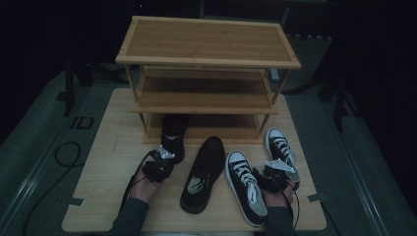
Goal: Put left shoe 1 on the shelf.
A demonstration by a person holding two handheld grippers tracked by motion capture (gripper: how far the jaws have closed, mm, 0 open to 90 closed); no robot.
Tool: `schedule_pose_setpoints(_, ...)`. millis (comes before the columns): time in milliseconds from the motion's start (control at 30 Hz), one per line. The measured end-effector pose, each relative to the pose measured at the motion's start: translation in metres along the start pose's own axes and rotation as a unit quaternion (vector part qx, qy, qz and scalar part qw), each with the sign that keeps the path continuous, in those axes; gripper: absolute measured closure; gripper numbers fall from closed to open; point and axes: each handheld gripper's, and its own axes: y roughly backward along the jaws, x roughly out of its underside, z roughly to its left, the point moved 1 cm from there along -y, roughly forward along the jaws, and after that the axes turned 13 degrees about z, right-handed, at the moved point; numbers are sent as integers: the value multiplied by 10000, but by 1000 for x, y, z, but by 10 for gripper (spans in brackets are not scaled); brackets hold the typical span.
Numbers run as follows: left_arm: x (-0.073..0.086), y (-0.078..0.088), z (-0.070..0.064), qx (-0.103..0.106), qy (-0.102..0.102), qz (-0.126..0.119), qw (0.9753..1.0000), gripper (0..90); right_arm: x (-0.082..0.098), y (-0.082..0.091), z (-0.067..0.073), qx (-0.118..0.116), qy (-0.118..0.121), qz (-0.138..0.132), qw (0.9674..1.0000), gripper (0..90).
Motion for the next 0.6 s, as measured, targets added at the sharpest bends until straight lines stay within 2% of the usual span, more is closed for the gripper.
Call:
schedule_pose_setpoints(100,1,-1,3,-44,49,9,10000,894,0,0,0,0,0,1,10000,489)
schedule_pose_setpoints(133,0,0,5,29,65,4,10000,897,0,0,0,-2,-1,1,10000,489)
schedule_pose_setpoints(300,-3,-1,2,-36,-34,-9,10000,898,0,0,0,-3,-4,0,10000,489)
schedule_pose_setpoints(567,-22,-8,4,-186,-48,-9,9998,898,0,0,0,-7,-7,-5,10000,489)
schedule_pose_setpoints(600,-26,-10,5,-255,-30,-7,9997,898,0,0,0,-7,-8,-5,10000,488)
